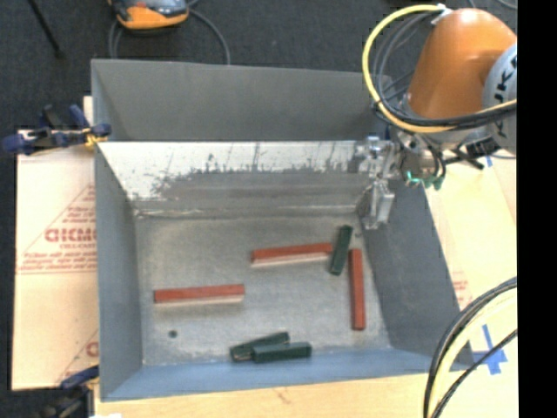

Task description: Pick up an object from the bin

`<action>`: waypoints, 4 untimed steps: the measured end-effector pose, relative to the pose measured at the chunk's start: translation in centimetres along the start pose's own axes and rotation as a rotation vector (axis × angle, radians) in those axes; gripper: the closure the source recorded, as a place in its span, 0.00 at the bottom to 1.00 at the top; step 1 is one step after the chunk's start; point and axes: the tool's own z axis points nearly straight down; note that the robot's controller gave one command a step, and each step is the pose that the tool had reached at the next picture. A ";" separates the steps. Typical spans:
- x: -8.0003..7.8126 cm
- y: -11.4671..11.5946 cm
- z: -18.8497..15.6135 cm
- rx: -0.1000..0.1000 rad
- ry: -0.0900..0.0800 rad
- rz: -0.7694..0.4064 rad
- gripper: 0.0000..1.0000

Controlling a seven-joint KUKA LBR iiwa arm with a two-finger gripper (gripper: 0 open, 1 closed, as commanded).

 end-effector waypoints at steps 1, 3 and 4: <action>1.4 1.2 5.4 0.000 -0.004 -0.011 0.00; 0.5 2.9 15.2 -0.001 -0.002 0.114 1.00; 0.5 2.8 15.2 0.000 -0.002 0.113 0.00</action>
Offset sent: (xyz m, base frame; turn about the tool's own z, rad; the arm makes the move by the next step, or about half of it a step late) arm -0.0101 0.0257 -0.1537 -0.0606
